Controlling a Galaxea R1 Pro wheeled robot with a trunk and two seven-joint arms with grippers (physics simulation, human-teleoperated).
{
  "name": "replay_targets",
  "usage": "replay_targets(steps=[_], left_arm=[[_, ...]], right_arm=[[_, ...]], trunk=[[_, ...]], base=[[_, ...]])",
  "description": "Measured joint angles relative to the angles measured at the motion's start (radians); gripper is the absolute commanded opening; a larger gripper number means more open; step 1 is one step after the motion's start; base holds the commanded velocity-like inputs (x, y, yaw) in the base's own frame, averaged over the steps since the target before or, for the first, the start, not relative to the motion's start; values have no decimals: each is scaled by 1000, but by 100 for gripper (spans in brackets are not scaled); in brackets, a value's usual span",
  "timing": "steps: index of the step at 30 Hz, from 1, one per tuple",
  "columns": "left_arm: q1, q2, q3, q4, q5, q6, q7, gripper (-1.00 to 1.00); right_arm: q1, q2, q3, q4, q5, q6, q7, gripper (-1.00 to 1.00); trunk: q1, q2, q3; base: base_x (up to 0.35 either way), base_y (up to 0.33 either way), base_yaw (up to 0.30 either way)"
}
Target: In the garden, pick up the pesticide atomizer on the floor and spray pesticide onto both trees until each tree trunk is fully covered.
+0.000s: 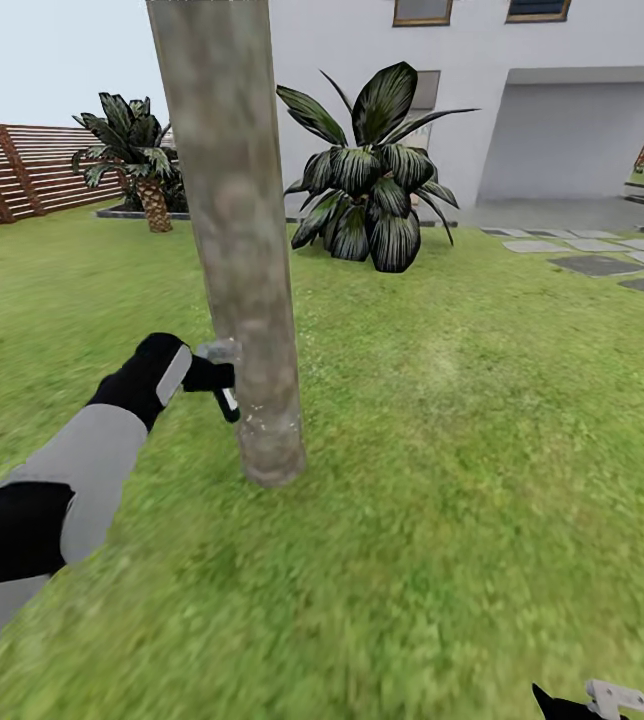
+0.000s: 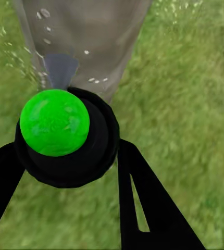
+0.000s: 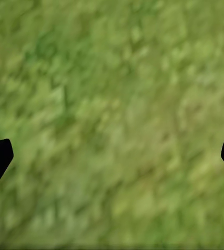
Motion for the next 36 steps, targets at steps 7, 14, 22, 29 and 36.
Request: replay_targets(steps=[7, 14, 22, 29, 36], left_arm=[[-102, 19, 1, 0, -6, 87, 1, -100], [21, 10, -2, 0, -3, 67, -1, -100], [-70, 15, 3, -79, 5, 87, 2, -100], [-150, 17, 3, -70, 10, 96, 5, -100], [29, 17, 2, -85, 13, 80, 1, -100]], right_arm=[[0, 0, 0, 0, 0, 0, 0, 100], [0, 0, 1, 0, 0, 0, 0, 100], [0, 0, 0, 0, 0, 0, 0, 100], [0, 0, 0, 0, 0, 0, 0, 100], [0, 0, 0, -1, -1, 0, 0, 100]], trunk=[[0, 0, 0], [0, 0, 0], [0, 0, 0], [0, 0, 0], [0, 0, 0]], base=[[0, 0, 0], [-147, 0, 0], [-11, 0, 0], [0, 0, 0], [-45, -76, 0]])
